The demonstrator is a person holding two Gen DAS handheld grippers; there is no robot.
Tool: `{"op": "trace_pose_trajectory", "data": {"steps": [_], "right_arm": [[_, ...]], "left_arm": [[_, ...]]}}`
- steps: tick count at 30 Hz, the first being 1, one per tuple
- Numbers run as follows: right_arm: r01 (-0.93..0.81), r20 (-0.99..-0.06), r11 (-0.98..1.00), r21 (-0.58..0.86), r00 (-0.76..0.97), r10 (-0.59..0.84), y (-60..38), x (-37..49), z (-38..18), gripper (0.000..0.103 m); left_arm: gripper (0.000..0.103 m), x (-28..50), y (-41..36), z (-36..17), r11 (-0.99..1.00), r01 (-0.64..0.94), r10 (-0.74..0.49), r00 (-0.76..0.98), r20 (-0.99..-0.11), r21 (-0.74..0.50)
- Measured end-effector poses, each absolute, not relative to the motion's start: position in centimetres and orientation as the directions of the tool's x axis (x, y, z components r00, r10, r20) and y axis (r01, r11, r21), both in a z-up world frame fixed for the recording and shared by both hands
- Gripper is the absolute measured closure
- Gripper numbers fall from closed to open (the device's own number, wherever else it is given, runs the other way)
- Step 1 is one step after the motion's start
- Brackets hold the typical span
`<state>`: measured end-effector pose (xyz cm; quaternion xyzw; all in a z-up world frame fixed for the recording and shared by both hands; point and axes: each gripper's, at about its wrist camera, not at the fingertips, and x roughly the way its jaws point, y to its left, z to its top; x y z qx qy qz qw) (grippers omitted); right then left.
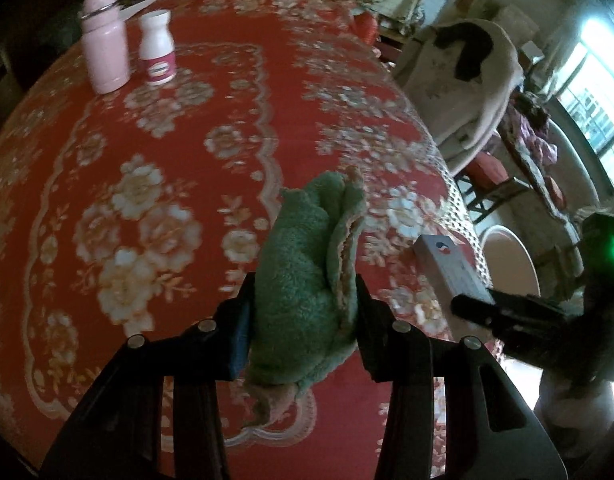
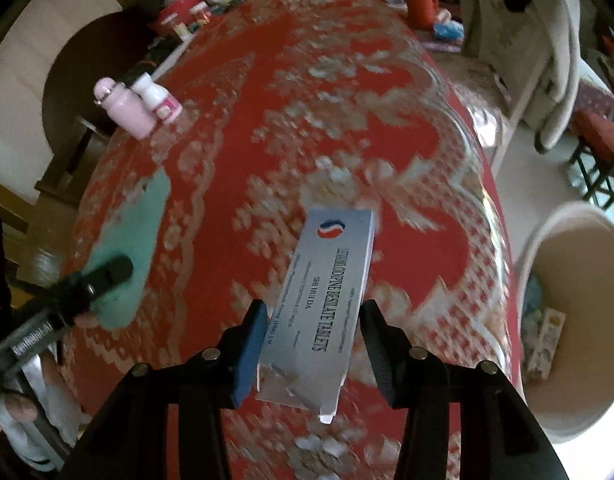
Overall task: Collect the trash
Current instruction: 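Carry both items over the beige bin and open both tools to drop them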
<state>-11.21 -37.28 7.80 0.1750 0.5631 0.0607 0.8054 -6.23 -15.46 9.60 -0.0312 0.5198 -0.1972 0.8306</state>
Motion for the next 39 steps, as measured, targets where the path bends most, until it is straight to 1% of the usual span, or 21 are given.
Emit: {"op": "trace_pose_trajectory", "data": {"steps": [4,6,8,9,11,12,13,19,29,39], "right_arm": [[0.11,-0.92,0.945,0.308,0.288,0.266,-37.2,-11.5,6.1,0.055],[0.126,-0.924,0.947,0.295,0.289,0.25,-37.3,-11.4,5.7,0.054],[0.152,-0.915,0.937,0.315,0.311,0.257,-37.7,-11.2,5.5,0.051],[0.161,-0.911,0.933,0.322,0.321,0.26,-37.9,-11.1,5.5,0.048],[0.161,-0.907,0.934,0.319,0.336,0.252,-38.1,-11.0,5.5,0.048],[0.156,-0.909,0.938,0.309,0.339,0.243,-38.1,-11.1,5.5,0.051],[0.151,-0.908,0.94,0.304,0.345,0.238,-38.1,-11.2,5.6,0.058],[0.182,-0.897,0.936,0.3,0.389,0.212,-40.5,-13.5,6.9,0.059],[0.345,-0.879,0.886,0.309,0.46,0.127,-49.0,-19.1,9.5,0.059],[0.468,-0.883,0.832,0.3,0.466,0.057,-55.5,-22.5,9.3,0.059]], "left_arm": [[0.061,-7.0,-17.0,9.5,0.914,0.323,-0.358,0.367,-0.858,-0.244],[0.061,-7.4,-17.5,9.6,0.911,0.336,-0.36,0.366,-0.858,-0.239],[0.061,-7.7,-18.0,9.8,0.909,0.345,-0.361,0.368,-0.857,-0.235],[0.061,-7.9,-18.3,9.9,0.907,0.35,-0.363,0.369,-0.856,-0.234],[0.061,-8.1,-18.7,10.2,0.905,0.356,-0.364,0.372,-0.854,-0.231],[0.061,-8.2,-19.0,10.4,0.903,0.362,-0.367,0.373,-0.852,-0.231],[0.061,-8.4,-19.3,10.5,0.901,0.368,-0.37,0.374,-0.85,-0.23],[0.061,-9.3,-22.1,11.2,0.877,0.419,-0.399,0.364,-0.841,-0.235],[0.061,-11.0,-30.3,11.7,0.799,0.548,-0.467,0.308,-0.829,-0.247],[0.061,-12.5,-38.7,11.8,0.712,0.658,-0.509,0.243,-0.826,-0.245]]}}
